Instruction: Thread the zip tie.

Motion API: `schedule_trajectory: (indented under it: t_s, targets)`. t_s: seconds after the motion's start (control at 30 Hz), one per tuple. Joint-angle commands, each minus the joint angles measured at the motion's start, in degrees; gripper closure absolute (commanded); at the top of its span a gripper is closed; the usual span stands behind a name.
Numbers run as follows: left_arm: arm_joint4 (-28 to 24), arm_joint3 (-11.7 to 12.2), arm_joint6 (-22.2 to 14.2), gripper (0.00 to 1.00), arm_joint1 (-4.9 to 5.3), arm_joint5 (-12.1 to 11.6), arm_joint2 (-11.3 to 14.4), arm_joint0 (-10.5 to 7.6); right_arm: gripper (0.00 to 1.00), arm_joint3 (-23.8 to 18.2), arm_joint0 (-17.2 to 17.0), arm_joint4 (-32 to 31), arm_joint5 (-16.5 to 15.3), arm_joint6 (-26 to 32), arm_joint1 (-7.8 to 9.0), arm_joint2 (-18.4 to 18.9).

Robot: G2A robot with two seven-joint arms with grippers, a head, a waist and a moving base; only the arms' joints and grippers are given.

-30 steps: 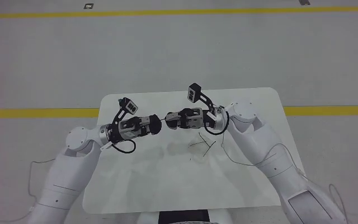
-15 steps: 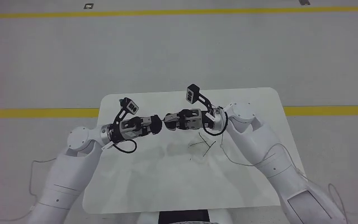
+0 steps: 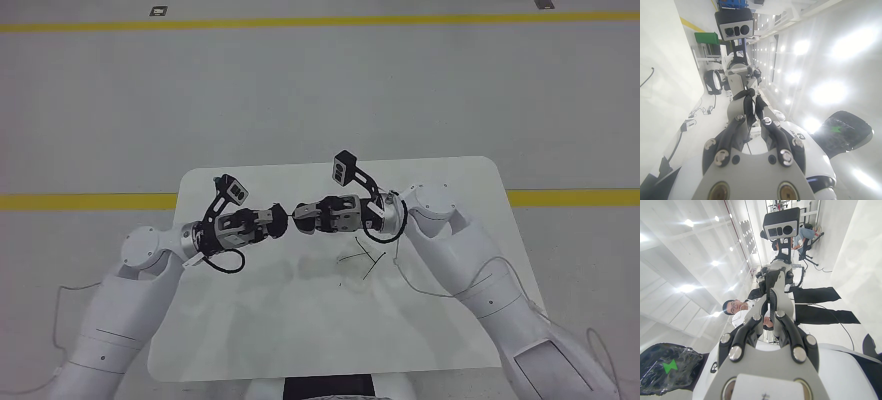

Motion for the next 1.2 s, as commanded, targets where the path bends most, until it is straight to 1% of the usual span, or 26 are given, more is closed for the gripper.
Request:
schedule_trajectory:
  t_s: [0.0, 0.13, 0.17, 0.37, 0.73, 0.77, 0.83, 1.0, 1.03, 1.07, 1.1, 1.17]
  targets:
    - [0.00, -0.01, 0.04, 0.95, 0.03, 0.04, 0.04, -0.01, 1.00, -0.01, 0.01, -0.02, 0.03, 0.02, 0.00, -0.01]
    - [-0.15, -0.02, 0.02, 0.93, 0.09, -0.02, 0.12, -0.03, 1.00, -0.04, 0.02, -0.06, 0.04, 0.01, 0.01, -0.04]
    - [-0.17, -0.02, 0.02, 0.91, 0.11, -0.04, 0.13, -0.05, 1.00, -0.05, 0.04, -0.08, 0.05, 0.02, 0.01, -0.05]
    - [-0.38, 0.08, 0.15, 0.91, 0.18, -0.22, 0.24, -0.18, 1.00, -0.15, 0.13, -0.26, 0.06, 0.02, 0.01, -0.14]
    - [-0.52, 0.18, 0.46, 0.94, 0.31, -0.26, 0.52, -0.27, 1.00, -0.36, 0.32, -0.55, 0.09, 0.17, -0.02, -0.41]
    - [-0.53, 0.21, 0.47, 0.95, 0.33, -0.27, 0.55, -0.28, 1.00, -0.38, 0.33, -0.54, 0.07, 0.19, -0.03, -0.44]
    - [-0.54, 0.23, 0.50, 1.00, 0.35, -0.29, 0.58, -0.29, 1.00, -0.37, 0.35, -0.54, 0.03, 0.22, -0.03, -0.48]
    - [-0.55, 0.23, 0.50, 1.00, 0.43, -0.42, 0.62, -0.25, 1.00, -0.32, 0.42, -0.51, -0.11, 0.44, -0.05, -0.56]
    - [-0.60, 0.25, 0.45, 1.00, 0.44, -0.45, 0.63, -0.24, 0.91, -0.28, 0.44, -0.48, -0.10, 0.52, -0.05, -0.57]
    - [-0.65, 0.27, 0.38, 1.00, 0.45, -0.48, 0.63, -0.23, 0.55, -0.26, 0.45, -0.46, -0.09, 0.55, -0.05, -0.59]
    - [-0.67, 0.31, 0.28, 1.00, 0.48, -0.54, 0.63, -0.22, 0.00, -0.25, 0.45, -0.41, -0.04, 0.53, -0.06, -0.59]
    - [-0.72, 0.34, 0.18, 1.00, 0.51, -0.64, 0.60, -0.20, 0.00, -0.29, 0.39, -0.24, -0.05, 0.29, -0.06, -0.50]
